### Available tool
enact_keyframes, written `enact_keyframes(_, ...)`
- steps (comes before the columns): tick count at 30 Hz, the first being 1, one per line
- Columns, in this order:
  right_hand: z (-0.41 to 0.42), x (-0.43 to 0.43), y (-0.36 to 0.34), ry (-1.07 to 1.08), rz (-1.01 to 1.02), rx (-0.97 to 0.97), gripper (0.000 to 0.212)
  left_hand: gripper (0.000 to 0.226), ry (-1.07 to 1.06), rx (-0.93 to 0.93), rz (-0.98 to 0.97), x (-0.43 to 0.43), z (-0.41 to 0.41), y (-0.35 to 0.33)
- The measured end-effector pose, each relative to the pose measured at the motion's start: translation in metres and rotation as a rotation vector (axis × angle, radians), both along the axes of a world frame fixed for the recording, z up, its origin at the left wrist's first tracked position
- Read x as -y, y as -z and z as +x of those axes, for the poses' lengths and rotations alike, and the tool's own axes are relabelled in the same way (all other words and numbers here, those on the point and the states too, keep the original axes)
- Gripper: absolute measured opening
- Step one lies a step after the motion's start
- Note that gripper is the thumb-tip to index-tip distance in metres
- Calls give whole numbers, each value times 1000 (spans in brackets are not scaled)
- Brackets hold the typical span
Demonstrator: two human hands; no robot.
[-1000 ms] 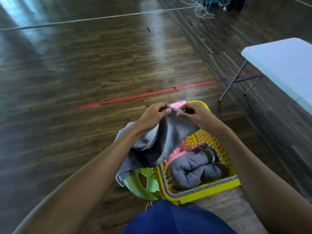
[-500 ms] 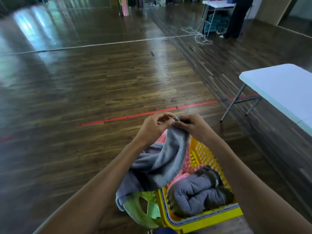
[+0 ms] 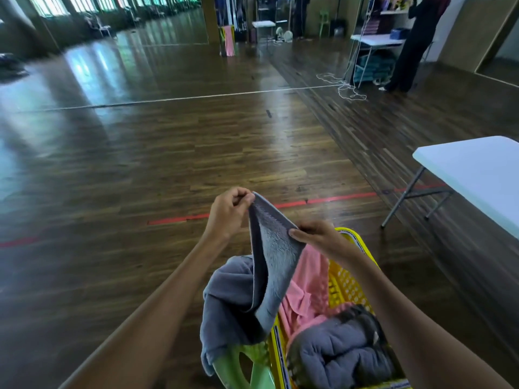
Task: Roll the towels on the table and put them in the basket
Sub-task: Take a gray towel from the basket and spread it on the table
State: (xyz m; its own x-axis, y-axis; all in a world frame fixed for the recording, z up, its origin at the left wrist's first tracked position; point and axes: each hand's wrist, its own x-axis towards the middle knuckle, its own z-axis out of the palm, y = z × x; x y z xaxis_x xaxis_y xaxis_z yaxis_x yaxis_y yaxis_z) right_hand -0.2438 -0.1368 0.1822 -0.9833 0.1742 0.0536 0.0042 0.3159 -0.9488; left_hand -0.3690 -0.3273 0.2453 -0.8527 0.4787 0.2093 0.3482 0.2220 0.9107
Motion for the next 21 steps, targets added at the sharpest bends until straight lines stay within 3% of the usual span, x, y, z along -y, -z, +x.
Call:
enact_keyframes(2, 3, -5, 6, 33, 3, -14, 65, 19, -32, 27, -3, 10, -10, 2)
enact_keyframes(8, -20, 5, -27, -7, 19, -83, 23, 28, -34, -39, -15, 19, -4, 2)
enact_keyframes(13, -18, -7, -30, -243, 161, 70, 42, 31, -38, -156, -52, 42, -14, -17)
enact_keyframes(16, -16, 0, -27, -210, 129, 34, 36, 28, -32, -159, -91, 52, -19, -16)
enact_keyframes(21, -29, 30, -45, -116, 156, -60, 33, 16, 186, -99, -287, 45, -2, -8)
